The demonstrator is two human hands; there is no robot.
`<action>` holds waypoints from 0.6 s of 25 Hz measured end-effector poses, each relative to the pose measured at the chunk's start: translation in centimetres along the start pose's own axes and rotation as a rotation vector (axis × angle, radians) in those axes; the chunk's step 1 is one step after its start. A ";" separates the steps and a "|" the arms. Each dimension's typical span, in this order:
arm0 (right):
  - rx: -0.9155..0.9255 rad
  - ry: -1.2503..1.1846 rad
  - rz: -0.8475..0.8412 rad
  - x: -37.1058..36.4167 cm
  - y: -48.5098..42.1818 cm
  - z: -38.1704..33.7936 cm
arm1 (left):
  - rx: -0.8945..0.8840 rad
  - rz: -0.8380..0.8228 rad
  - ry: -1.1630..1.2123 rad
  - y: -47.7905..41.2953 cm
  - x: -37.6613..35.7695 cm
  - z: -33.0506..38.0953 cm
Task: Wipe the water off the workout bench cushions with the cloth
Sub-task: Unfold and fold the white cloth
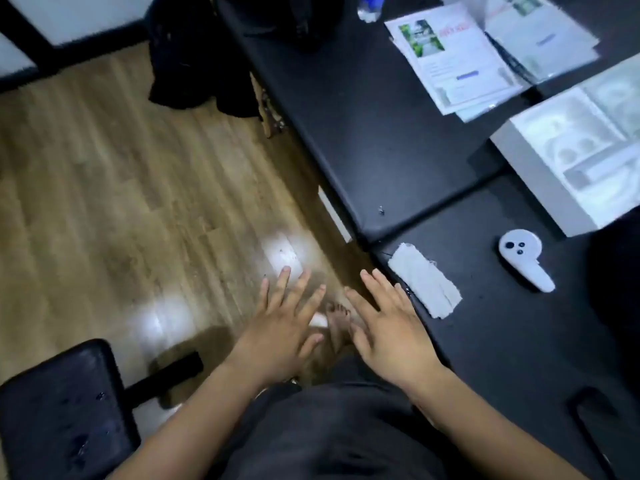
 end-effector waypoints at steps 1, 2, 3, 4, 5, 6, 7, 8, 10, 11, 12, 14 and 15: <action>-0.054 -0.011 0.032 0.0 0.3 1.5 | -0.071 0.041 -0.006 -1.2 0.7 1.1; -0.118 -0.052 0.077 0.4 0.6 3.0 | -0.126 0.047 0.011 -2.6 1.2 2.2; -0.166 -0.048 0.103 0.2 0.9 4.6 | -0.167 0.032 -0.006 -4.2 1.6 3.1; -0.226 -0.048 0.099 0.1 1.2 6.0 | -0.211 -0.002 -0.033 -6.0 1.7 4.2; -0.273 -0.036 0.112 -0.1 1.4 7.5 | -0.236 -0.006 -0.069 -7.8 2.1 5.4; -0.317 -0.040 0.112 -0.3 1.5 8.9 | -0.272 -0.002 -0.121 -9.7 2.5 6.9; -0.366 -0.054 0.121 -0.5 1.5 10.4 | -0.309 0.006 -0.169 -11.8 2.8 8.5; -0.411 -0.076 0.128 -0.8 1.5 12.0 | -0.328 -0.009 -0.212 -13.9 2.7 9.7; -0.463 -0.099 0.058 -2.5 1.4 14.7 | -0.366 -0.031 -0.286 -17.9 2.0 11.4; -0.485 -0.116 0.025 -3.5 1.4 15.8 | -0.383 -0.034 -0.340 -19.4 1.7 11.7; -0.496 -0.126 0.014 -4.2 1.5 16.5 | -0.422 -0.010 -0.387 -20.5 1.5 11.7; -0.469 -0.119 0.062 -5.3 1.6 17.3 | -0.522 0.081 -0.390 -21.7 1.5 11.7; -0.443 -0.128 0.099 -5.5 1.5 17.3 | -0.566 0.111 -0.379 -21.8 1.5 11.7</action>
Point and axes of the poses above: each hand's wrist, its own y-axis away from the middle knuckle, its own x-axis out of the back of the hand, z = x × y, the point moved 4 cm from there along -y, towards the middle knuckle, and after that the axes turned 7 degrees about -z, right-handed, at the moved point
